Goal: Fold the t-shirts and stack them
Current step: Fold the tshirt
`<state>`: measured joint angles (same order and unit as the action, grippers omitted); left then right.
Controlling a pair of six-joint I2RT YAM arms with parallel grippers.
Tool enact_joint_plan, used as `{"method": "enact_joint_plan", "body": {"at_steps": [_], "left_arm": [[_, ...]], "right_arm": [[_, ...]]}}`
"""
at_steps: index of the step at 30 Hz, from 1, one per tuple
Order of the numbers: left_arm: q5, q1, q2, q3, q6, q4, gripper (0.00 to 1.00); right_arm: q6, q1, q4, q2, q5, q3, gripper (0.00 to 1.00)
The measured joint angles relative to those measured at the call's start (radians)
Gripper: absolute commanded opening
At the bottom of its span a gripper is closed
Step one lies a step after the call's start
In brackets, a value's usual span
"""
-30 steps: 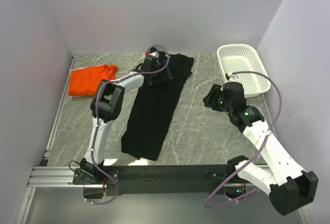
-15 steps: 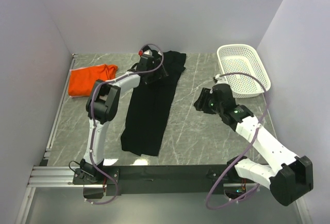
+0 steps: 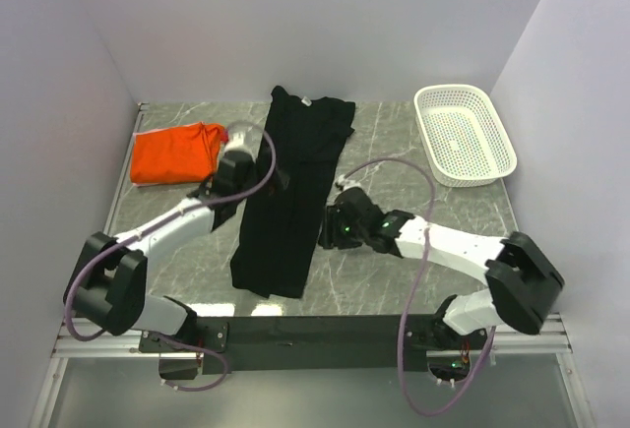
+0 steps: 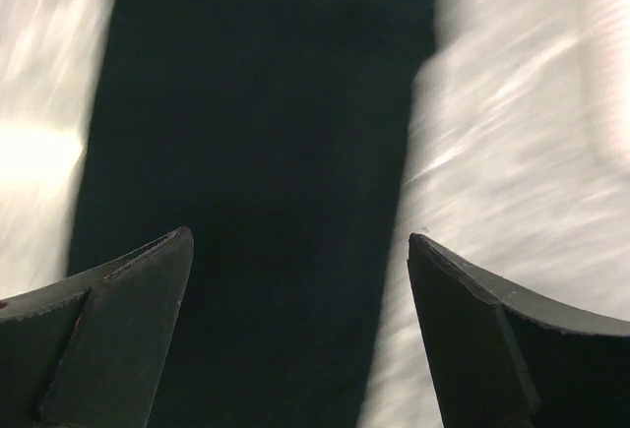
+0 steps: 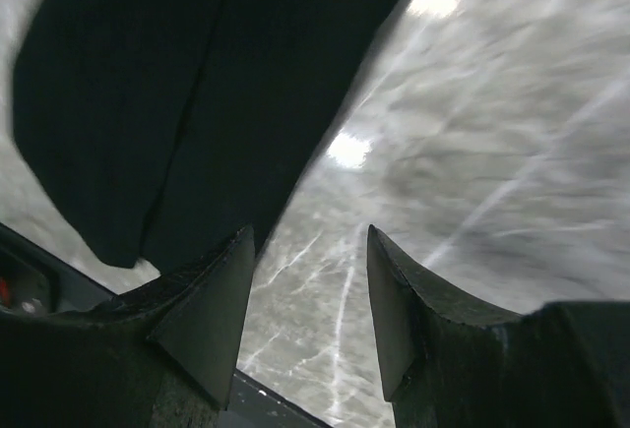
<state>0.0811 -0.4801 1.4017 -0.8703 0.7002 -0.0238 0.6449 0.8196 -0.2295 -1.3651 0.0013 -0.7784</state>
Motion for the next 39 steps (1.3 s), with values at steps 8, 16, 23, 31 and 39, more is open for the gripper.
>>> {"method": "enact_joint_plan", "body": {"at_steps": [8, 16, 23, 31, 39], "left_arm": [[0.070, 0.000, -0.078, 0.297, 0.044, 0.086, 0.99], [0.102, 0.000, -0.131, 0.318, 0.062, 0.089, 0.99], [0.105, 0.000, -0.163, 0.379, 0.080, 0.093, 0.99], [0.065, -0.010, -0.205, 0.426, 0.097, 0.057, 0.99], [0.014, -0.111, -0.264, 0.474, 0.169, 0.028, 0.99]], "right_arm": [[0.046, 0.101, 0.028, -0.217, 0.006, -0.060, 0.56], [0.061, 0.132, 0.042, -0.304, 0.011, -0.122, 0.55], [0.064, 0.140, 0.042, -0.322, 0.018, -0.143, 0.40], [0.071, 0.140, 0.032, -0.355, 0.033, -0.160, 0.03], [0.072, 0.140, -0.064, -0.324, 0.107, -0.163, 0.00]]}}
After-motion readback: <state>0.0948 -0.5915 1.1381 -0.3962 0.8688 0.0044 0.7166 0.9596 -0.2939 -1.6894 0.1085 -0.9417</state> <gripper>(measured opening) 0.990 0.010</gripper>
